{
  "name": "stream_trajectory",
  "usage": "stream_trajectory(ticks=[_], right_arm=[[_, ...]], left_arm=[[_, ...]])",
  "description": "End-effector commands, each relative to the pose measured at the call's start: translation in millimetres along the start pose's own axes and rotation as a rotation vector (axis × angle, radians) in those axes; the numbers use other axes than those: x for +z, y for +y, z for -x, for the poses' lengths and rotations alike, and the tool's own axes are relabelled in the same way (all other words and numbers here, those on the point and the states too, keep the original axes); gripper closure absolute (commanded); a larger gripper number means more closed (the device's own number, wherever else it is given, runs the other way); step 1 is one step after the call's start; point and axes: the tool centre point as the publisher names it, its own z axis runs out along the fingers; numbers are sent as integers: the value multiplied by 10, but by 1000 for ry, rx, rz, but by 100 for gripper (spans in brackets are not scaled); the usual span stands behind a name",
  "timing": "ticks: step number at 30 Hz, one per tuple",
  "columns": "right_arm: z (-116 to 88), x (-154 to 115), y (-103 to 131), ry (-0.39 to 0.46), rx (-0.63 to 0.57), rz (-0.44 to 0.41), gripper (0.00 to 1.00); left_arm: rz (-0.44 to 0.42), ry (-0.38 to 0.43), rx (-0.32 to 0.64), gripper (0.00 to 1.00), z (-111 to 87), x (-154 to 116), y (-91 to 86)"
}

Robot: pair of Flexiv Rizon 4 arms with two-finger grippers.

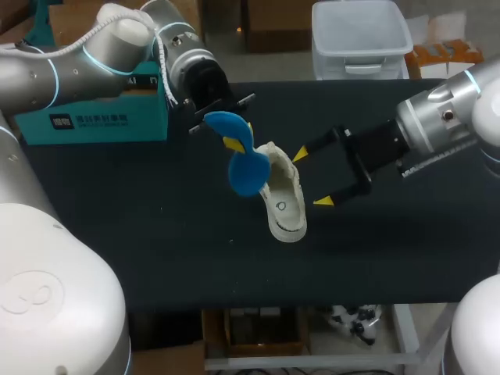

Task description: Open the shoe tongue, take the insole out of the shoe, put the insole back into the shoe, and pack the shoe into the shoebox

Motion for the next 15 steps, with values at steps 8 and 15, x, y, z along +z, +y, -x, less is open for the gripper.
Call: stream_trajectory(ticks=[8, 15], right_arm=[[-19, 130, -4, -18, 96, -32, 0], [-19, 130, -4, -18, 96, -32, 0]], left_arm=[[143, 112, 78, 100, 7, 293, 167], [328, 111, 141, 100, 34, 509, 236]])
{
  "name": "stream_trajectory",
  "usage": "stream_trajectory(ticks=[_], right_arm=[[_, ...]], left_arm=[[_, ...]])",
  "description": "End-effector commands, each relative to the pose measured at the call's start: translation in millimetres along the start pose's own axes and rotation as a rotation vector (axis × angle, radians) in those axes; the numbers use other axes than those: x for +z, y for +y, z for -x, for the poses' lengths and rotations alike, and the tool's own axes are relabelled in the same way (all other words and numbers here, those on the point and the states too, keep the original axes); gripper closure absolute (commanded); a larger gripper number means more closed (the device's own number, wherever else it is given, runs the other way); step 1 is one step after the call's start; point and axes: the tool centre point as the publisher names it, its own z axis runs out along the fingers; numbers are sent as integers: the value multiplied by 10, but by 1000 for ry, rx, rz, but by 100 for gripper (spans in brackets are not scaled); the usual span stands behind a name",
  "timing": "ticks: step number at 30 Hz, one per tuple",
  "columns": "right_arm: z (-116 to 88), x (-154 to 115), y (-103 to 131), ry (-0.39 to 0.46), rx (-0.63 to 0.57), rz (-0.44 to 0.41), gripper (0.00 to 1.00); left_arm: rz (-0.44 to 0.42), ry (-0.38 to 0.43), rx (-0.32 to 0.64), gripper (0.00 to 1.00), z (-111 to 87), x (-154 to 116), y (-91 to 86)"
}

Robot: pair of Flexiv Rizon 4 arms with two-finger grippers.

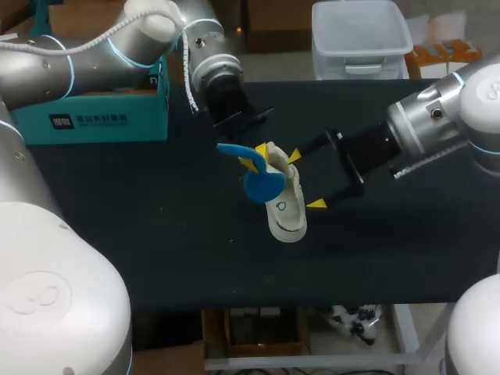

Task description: Open the shoe tongue, take the insole out of the shoe, put the insole back into the shoe, and pack the shoe into the shoebox

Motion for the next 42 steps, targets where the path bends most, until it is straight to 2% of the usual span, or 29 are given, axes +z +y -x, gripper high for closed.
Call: stream_trajectory(ticks=[1, 3, 7, 10, 17, 18, 21, 22, 23, 24, 25, 26, 30, 34, 38, 42], right_arm=[[1, -1, -5, 1, 0, 0, 0], [1, -1, -5, 1, 0, 0, 0], [42, 61, 39, 52, 62, -48, 0], [74, 80, 41, 85, 82, -53, 0], [130, 128, 38, 129, 92, -53, 0], [132, 138, 43, 130, 93, -54, 11], [129, 156, 53, 131, 99, -64, 29], [126, 166, 60, 138, 98, -72, 38], [124, 169, 65, 139, 99, -73, 41], [122, 177, 80, 141, 101, -77, 53], [116, 183, 92, 147, 99, -83, 58], [106, 188, 100, 150, 97, -86, 61], [67, 202, 125, 156, 95, -96, 52], [47, 211, 140, 160, 96, -103, 54], [32, 207, 154, 169, 95, -108, 58], [25, 199, 156, 172, 97, -110, 69]], left_arm=[[208, -21, 13, 100, 16, 240, -108], [245, -14, 28, 100, 26, 296, -98], [346, -28, 51, 100, 22, 433, -28], [405, -38, 60, 100, 18, 499, 44], [468, -51, 66, 100, 26, 518, 178], [472, -49, 65, 100, 29, 516, 194], [479, -43, 58, 100, 32, 507, 233], [491, -38, 58, 100, 32, 508, 250], [493, -37, 58, 100, 32, 510, 262], [494, -34, 56, 100, 40, 509, 286], [500, -32, 55, 100, 47, 509, 304], [510, -37, 55, 100, 57, 510, 321], [514, -34, 54, 100, 95, 500, 371], [519, -36, 50, 100, 133, 502, 420], [509, -31, 32, 100, 170, 509, 481], [501, -32, 23, 100, 183, 508, 521]])
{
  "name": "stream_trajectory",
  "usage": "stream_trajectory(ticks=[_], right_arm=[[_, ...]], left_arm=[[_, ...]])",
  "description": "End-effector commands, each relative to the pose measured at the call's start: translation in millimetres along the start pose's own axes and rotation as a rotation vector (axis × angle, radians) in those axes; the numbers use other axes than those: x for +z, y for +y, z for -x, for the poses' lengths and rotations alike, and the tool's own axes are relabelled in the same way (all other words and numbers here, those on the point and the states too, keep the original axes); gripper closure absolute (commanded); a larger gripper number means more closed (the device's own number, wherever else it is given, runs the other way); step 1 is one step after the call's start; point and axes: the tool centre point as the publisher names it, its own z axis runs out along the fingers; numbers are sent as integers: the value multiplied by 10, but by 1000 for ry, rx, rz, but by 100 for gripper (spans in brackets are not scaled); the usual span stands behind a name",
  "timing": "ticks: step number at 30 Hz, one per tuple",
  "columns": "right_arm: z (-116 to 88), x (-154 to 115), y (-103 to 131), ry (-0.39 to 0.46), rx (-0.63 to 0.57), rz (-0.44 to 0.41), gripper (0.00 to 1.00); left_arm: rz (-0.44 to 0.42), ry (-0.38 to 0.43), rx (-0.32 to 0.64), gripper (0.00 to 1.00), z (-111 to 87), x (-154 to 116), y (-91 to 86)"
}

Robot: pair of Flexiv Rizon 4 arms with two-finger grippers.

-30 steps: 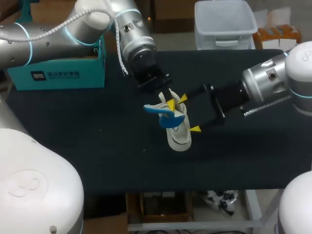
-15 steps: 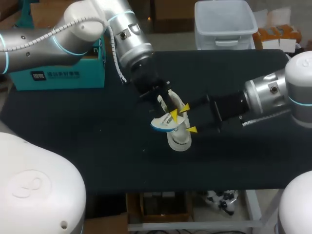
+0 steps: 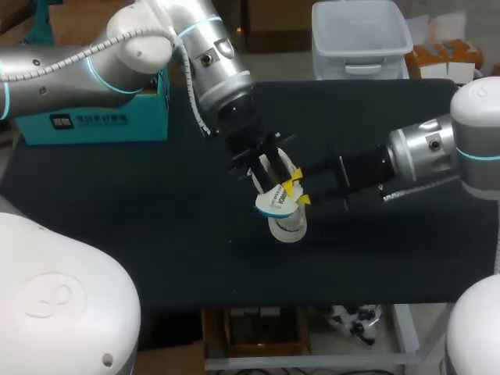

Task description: Open the shoe tongue, take the insole out of the shoe, put the insole back into the shoe, and pack the shoe into the shoebox

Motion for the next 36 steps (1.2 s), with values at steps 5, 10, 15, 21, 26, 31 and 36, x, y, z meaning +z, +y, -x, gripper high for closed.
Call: stream_trajectory(ticks=[5, 10, 15, 21, 26, 31, 36], right_arm=[[-16, -41, 5, 10, -2, -11, 63], [-27, -42, 13, 18, -4, -24, 62], [-32, -42, 14, 16, 6, -30, 71], [-36, -38, 18, 8, 17, -39, 100], [-19, -50, 36, 8, 14, -41, 100], [8, -84, 54, 11, 8, -40, 100], [43, -109, 58, 11, -3, -39, 100]], left_arm=[[-19, 1, -16, 100, 63, 45, 113], [-27, -20, -30, 100, 83, 65, 155], [-35, -38, -35, 100, 104, 74, 182], [-48, -50, -43, 100, 125, 47, 193], [-64, -23, -73, 52, 123, 2, 197], [-90, 8, -113, 0, 87, -157, 214], [-122, 41, -166, 0, 23, -477, 301]])
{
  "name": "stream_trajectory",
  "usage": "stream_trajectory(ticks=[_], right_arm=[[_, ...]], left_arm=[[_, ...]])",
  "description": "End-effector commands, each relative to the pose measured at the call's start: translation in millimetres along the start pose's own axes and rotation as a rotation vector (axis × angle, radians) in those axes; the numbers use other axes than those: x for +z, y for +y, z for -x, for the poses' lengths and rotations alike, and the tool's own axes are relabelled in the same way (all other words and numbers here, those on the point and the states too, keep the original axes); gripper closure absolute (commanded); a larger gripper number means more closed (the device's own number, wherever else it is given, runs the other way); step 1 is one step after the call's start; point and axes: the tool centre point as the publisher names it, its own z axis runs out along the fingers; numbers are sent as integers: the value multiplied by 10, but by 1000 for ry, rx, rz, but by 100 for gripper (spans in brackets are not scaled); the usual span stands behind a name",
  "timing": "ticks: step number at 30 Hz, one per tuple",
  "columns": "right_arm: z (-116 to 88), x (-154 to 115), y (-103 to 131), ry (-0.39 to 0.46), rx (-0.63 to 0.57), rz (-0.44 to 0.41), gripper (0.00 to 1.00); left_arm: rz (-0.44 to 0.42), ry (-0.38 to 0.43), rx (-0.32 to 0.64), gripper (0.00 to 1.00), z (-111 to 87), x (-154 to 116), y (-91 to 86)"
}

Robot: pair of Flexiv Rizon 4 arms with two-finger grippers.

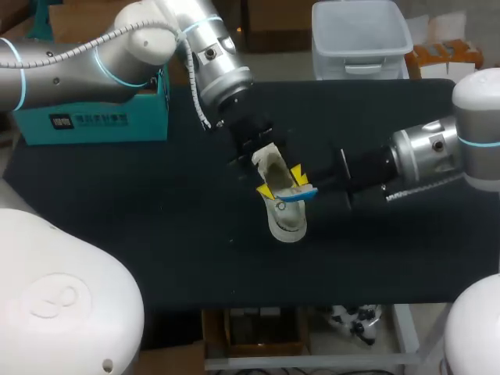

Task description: Open the shoe tongue, take the insole out of the shoe, put the insole back into the shoe, and pack the shoe into the shoebox

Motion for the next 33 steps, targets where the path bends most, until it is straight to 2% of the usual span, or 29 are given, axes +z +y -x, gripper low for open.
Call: stream_trajectory(ticks=[1, 7, 16, 25, 33], right_arm=[[40, -51, -4, 1, -11, 2, 100], [74, -76, -15, -21, -28, 11, 100], [35, -105, 37, -58, -54, -4, 100], [19, -125, 106, -65, -69, -22, 100], [1, -114, 116, -75, -70, -43, 100]], left_arm=[[-33, 52, -30, 0, 10, -347, 140], [-6, 113, -141, 0, -115, -636, 340], [23, 169, -267, 0, -164, -953, 553], [54, 144, -272, 0, -286, -1169, 697], [54, 88, -263, 0, -269, -1268, 831]])
